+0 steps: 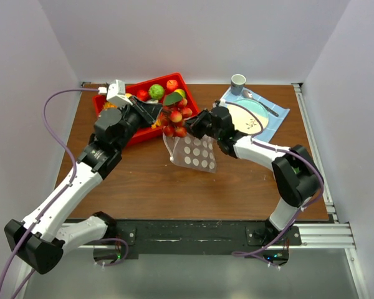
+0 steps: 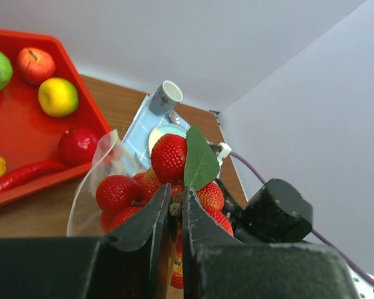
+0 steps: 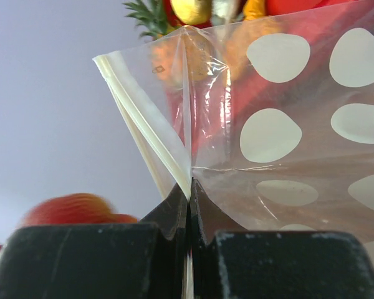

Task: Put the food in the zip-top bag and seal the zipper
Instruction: Place the fake fruit in the zipper food storage bag.

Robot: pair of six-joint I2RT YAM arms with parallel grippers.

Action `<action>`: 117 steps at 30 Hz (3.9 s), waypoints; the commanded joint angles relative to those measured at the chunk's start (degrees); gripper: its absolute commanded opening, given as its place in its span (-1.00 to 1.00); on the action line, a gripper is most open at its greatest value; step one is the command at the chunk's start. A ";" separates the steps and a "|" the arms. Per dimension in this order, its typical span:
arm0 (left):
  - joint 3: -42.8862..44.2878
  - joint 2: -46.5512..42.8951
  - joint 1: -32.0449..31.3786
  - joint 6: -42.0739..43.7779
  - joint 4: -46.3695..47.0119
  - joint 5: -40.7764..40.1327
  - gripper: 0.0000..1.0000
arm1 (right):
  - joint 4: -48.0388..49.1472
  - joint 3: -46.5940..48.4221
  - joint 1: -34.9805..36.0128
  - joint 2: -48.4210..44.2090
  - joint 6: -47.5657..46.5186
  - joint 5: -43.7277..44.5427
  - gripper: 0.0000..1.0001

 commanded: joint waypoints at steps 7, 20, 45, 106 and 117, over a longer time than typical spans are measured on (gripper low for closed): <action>-5.12 -1.98 1.08 -1.55 4.66 -0.10 -1.00 | 13.30 -3.77 -0.01 -2.95 7.69 -0.92 -1.00; -6.88 -0.75 1.17 2.68 1.76 -4.76 -1.00 | 10.49 -3.34 -0.01 -6.83 5.67 0.04 -1.00; -2.75 2.94 1.08 11.46 -6.06 -10.48 -1.00 | -1.28 1.94 3.07 -9.91 -0.48 2.68 -1.00; 7.62 9.09 0.38 14.63 -16.16 -12.50 -1.00 | -17.11 16.09 10.27 -2.97 -9.98 -1.01 -1.00; 5.26 9.36 0.38 12.08 -15.03 -11.97 -1.00 | -17.28 18.55 12.21 -1.20 -9.98 -1.19 -1.00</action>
